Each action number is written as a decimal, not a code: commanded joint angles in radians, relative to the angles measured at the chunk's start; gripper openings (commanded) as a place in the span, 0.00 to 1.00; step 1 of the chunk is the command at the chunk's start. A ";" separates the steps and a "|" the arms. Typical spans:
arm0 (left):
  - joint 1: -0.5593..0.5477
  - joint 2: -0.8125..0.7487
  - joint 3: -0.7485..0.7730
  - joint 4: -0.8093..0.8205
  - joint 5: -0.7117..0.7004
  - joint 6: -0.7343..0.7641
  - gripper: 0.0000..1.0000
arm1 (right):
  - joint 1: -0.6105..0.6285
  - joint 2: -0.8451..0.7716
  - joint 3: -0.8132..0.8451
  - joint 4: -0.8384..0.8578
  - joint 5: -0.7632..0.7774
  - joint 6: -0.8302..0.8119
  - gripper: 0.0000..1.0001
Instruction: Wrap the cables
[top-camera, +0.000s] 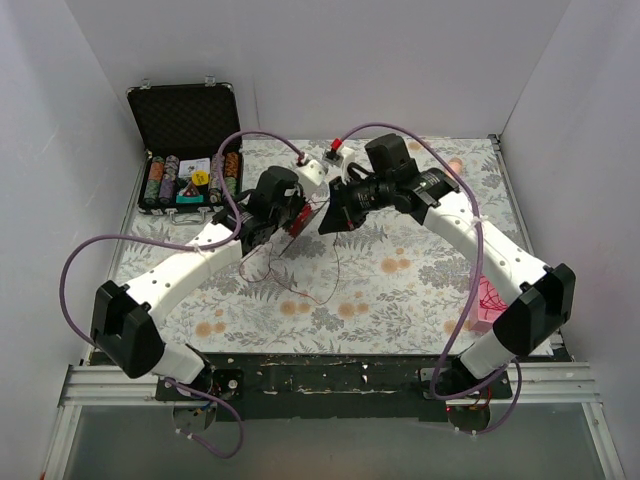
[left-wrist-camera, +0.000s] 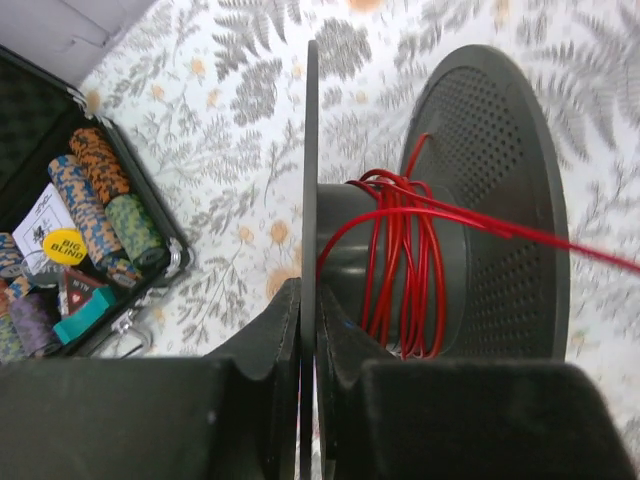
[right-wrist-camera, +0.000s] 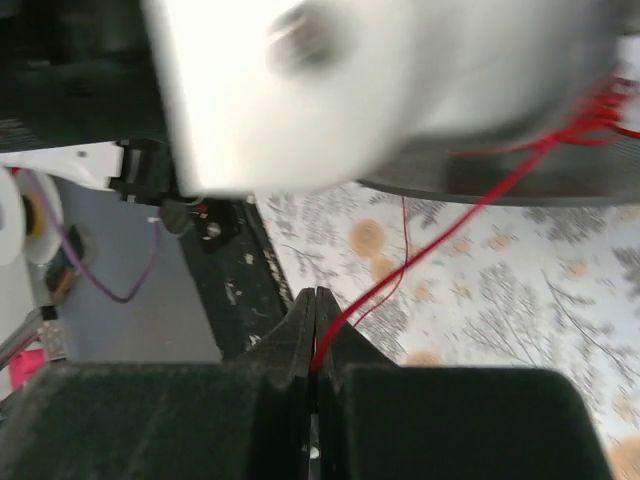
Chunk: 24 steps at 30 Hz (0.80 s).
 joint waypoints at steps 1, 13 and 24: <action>0.051 0.022 0.096 0.196 -0.014 -0.169 0.00 | 0.025 -0.081 -0.072 0.232 -0.181 0.166 0.01; 0.100 0.097 0.533 0.084 0.153 -0.515 0.00 | 0.257 -0.172 -0.270 0.588 0.262 0.040 0.39; 0.100 0.060 0.853 -0.064 0.314 -0.519 0.00 | 0.256 -0.360 -0.709 0.976 0.454 -0.173 0.73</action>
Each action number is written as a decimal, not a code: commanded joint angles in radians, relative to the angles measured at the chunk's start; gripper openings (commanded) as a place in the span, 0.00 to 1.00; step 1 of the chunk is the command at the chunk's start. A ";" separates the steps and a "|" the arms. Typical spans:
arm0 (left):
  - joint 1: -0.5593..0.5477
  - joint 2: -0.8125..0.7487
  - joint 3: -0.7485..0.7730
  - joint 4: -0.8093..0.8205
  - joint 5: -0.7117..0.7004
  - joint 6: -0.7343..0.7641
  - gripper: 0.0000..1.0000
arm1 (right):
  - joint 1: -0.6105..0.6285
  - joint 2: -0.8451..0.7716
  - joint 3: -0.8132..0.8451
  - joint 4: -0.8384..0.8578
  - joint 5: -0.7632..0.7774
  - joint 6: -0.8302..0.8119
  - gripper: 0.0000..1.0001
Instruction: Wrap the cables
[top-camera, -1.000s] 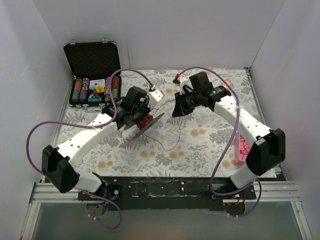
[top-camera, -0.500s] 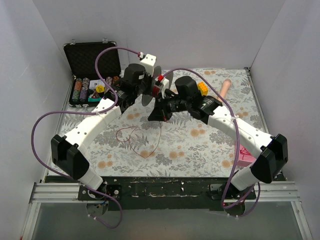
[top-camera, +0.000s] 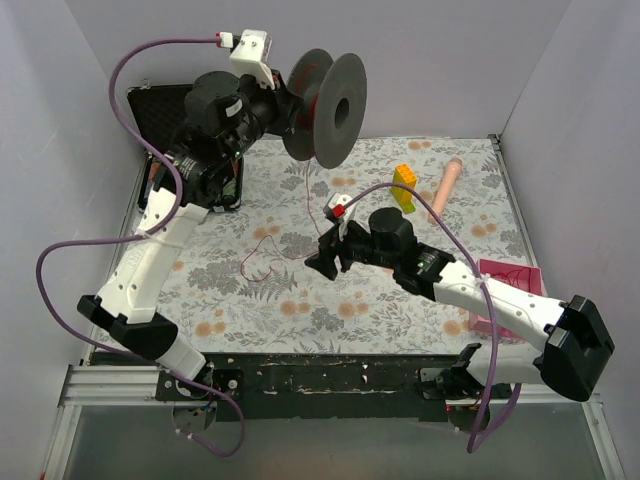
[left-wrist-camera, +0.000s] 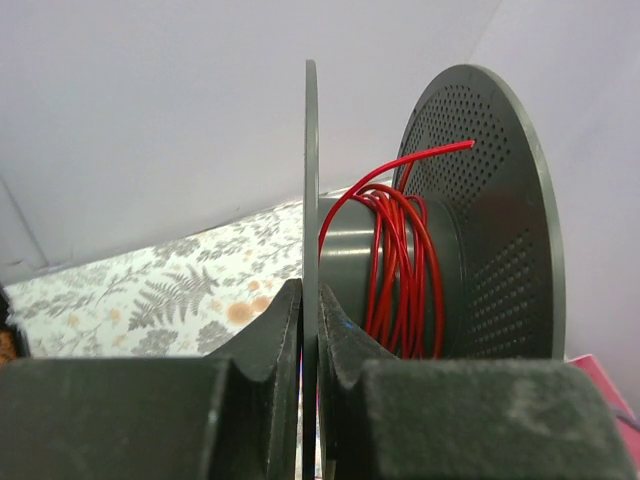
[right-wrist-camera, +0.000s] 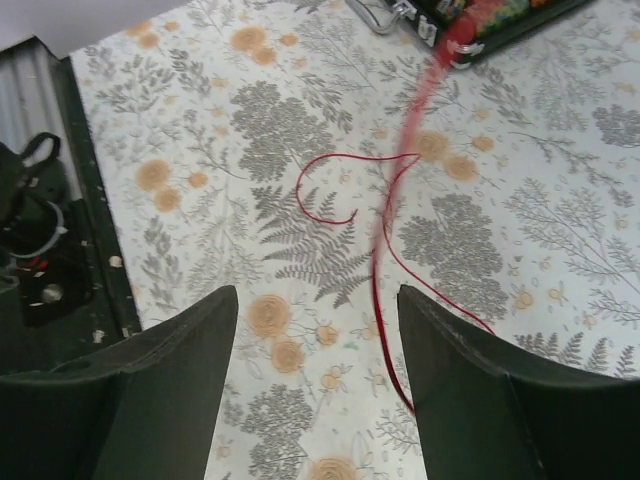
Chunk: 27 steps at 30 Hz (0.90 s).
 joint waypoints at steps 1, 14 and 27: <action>0.002 -0.068 0.130 -0.031 0.111 -0.025 0.00 | 0.001 -0.059 -0.111 0.231 0.099 -0.147 0.74; 0.002 -0.057 0.398 -0.115 0.188 0.021 0.00 | -0.073 0.031 -0.310 0.666 -0.097 -0.306 0.79; 0.001 -0.053 0.475 -0.141 0.198 0.072 0.00 | -0.088 0.498 0.297 0.005 -0.301 -0.417 0.78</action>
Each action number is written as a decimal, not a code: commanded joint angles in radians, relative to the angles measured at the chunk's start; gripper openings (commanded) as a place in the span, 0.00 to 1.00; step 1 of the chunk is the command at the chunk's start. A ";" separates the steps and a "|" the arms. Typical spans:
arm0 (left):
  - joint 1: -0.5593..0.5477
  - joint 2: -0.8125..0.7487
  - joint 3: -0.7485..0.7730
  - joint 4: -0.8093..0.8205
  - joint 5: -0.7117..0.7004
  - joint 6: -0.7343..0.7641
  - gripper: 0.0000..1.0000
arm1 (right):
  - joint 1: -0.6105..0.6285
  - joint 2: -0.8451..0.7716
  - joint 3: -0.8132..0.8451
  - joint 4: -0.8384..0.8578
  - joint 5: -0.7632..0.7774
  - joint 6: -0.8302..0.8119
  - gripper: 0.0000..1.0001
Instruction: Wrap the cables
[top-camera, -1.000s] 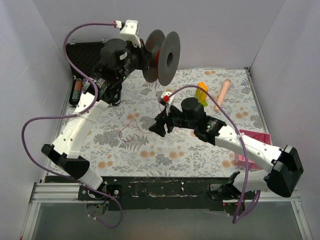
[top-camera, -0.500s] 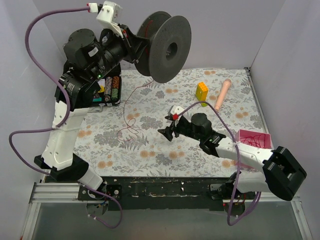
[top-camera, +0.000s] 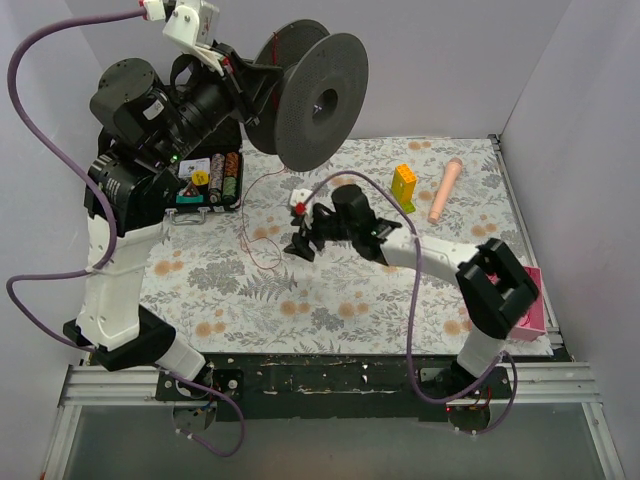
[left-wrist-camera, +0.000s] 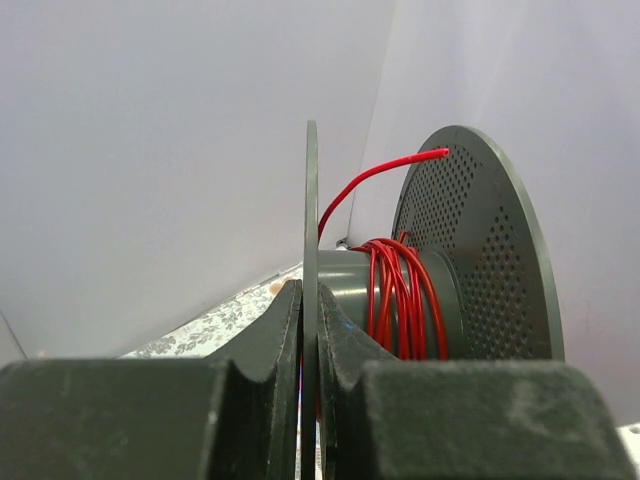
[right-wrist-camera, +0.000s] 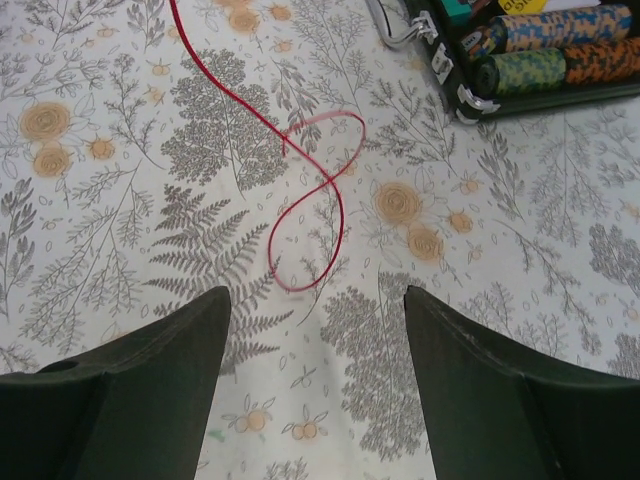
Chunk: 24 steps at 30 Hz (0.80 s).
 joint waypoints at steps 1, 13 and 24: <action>0.001 -0.028 0.061 0.047 0.016 0.014 0.00 | -0.006 0.184 0.311 -0.359 -0.133 -0.095 0.77; 0.001 0.018 0.127 0.048 0.011 0.024 0.00 | -0.023 0.587 0.867 -0.924 -0.208 -0.215 0.74; 0.002 0.057 0.185 0.047 -0.006 0.016 0.00 | -0.164 0.592 0.851 -0.725 -0.458 0.320 0.66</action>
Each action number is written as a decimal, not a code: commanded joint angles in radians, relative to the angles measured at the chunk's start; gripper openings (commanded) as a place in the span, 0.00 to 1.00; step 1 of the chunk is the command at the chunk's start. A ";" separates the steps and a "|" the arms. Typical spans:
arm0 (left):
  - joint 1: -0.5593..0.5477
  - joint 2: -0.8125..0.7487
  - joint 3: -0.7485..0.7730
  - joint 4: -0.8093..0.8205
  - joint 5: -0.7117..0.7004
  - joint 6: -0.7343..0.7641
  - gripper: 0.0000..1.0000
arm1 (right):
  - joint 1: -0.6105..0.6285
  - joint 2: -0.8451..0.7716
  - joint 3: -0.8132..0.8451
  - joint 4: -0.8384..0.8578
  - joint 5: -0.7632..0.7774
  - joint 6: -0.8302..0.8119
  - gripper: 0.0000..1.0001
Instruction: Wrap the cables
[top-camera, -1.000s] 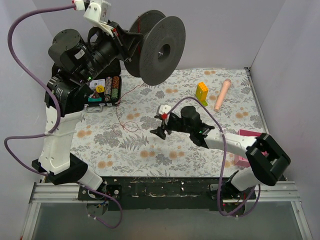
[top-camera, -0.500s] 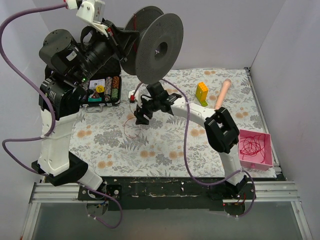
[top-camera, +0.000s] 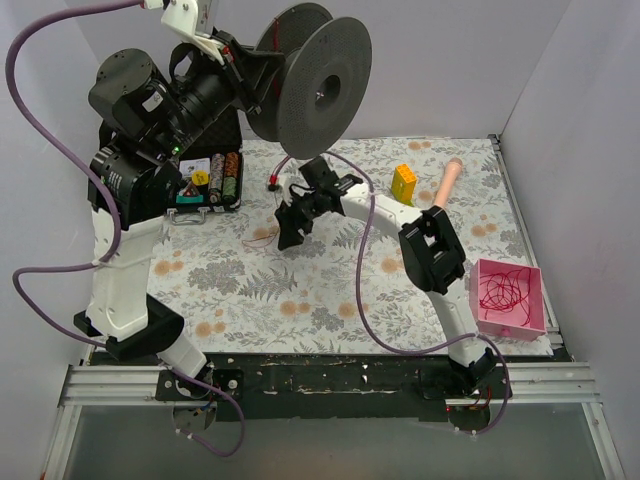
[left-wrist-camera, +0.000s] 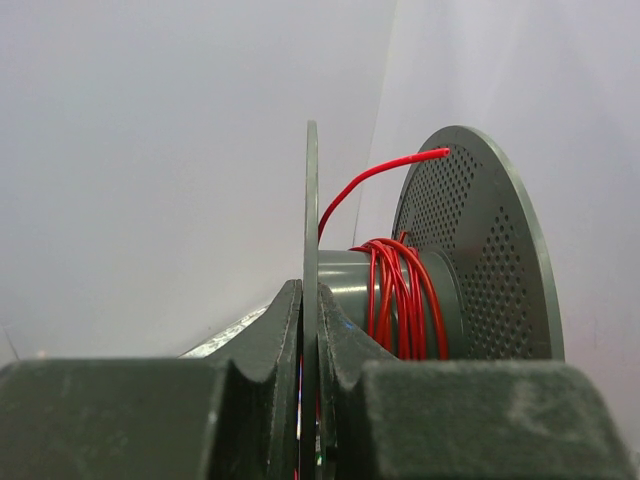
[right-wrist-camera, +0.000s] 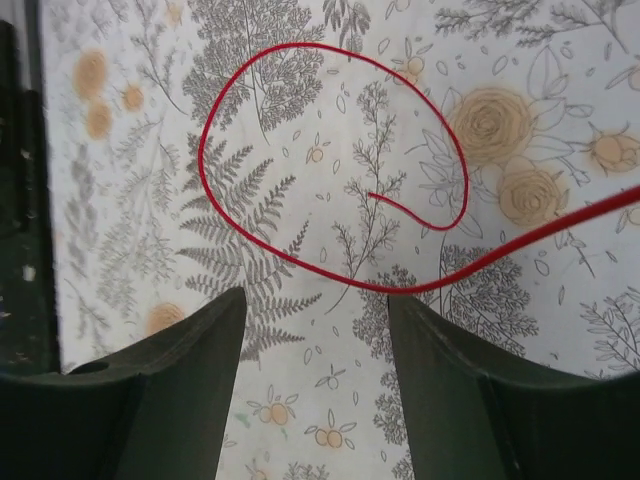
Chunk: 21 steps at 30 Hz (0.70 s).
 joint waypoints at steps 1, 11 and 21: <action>0.001 -0.012 0.050 0.062 -0.016 -0.004 0.00 | -0.122 -0.057 -0.110 0.335 -0.248 0.547 0.66; 0.001 -0.038 0.027 0.068 -0.011 0.008 0.00 | -0.120 -0.310 -0.867 1.479 0.022 1.263 0.78; -0.001 -0.040 0.019 0.070 0.001 0.002 0.00 | -0.041 -0.291 -1.013 1.897 0.373 1.356 0.80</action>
